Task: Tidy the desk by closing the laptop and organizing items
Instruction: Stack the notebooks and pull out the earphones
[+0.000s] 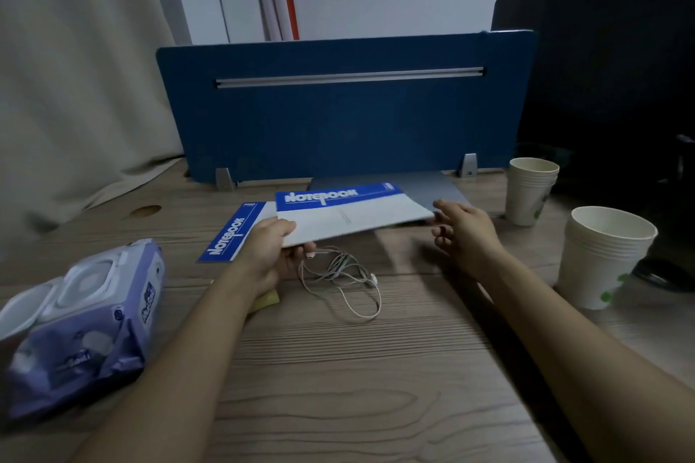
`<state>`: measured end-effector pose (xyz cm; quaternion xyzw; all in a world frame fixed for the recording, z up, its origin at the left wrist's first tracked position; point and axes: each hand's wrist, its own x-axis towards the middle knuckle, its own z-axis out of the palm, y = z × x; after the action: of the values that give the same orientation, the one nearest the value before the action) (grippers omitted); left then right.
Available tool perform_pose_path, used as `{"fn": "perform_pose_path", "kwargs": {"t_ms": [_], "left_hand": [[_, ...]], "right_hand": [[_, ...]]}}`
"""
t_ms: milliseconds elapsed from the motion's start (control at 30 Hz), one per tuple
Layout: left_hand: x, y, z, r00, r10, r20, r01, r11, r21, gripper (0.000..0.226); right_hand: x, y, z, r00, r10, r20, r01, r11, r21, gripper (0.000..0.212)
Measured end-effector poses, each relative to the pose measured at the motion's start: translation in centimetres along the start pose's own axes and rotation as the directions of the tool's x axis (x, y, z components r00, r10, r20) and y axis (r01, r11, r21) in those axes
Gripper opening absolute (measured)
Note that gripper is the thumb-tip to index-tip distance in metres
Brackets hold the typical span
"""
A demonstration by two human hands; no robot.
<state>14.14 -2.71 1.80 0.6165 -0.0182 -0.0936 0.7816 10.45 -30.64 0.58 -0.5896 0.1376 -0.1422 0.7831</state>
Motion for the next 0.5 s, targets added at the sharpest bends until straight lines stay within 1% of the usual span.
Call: {"fn": "perform_pose_path", "kwargs": {"t_ms": [100, 200, 267, 367, 500], "left_hand": [[0.47, 0.18, -0.08, 0.993, 0.045, -0.11, -0.064, 0.982, -0.178, 0.019], [0.77, 0.35, -0.32, 0.978, 0.076, -0.192, -0.13, 0.95, -0.284, 0.022], [0.95, 0.49, -0.57, 0.971, 0.058, -0.233, -0.139, 0.927, -0.348, 0.03], [1.01, 0.56, -0.92, 0.961, -0.019, -0.274, -0.1, 0.906, -0.412, 0.039], [0.87, 0.53, -0.97, 0.952, -0.05, -0.301, -0.089, 0.899, -0.429, 0.042]], "right_hand": [[0.41, 0.33, -0.54, 1.0, -0.017, 0.009, 0.018, 0.998, -0.064, 0.014], [0.44, 0.5, -0.47, 1.0, -0.026, 0.002, 0.027, 0.995, -0.099, 0.013], [0.44, 0.49, -0.39, 1.0, -0.023, 0.009, 0.023, 0.992, -0.12, 0.013], [0.38, 0.5, -0.26, 0.999, -0.028, 0.02, 0.03, 0.99, -0.14, 0.017], [0.23, 0.55, -0.17, 0.999, -0.043, 0.021, 0.046, 0.986, -0.158, 0.02]]}}
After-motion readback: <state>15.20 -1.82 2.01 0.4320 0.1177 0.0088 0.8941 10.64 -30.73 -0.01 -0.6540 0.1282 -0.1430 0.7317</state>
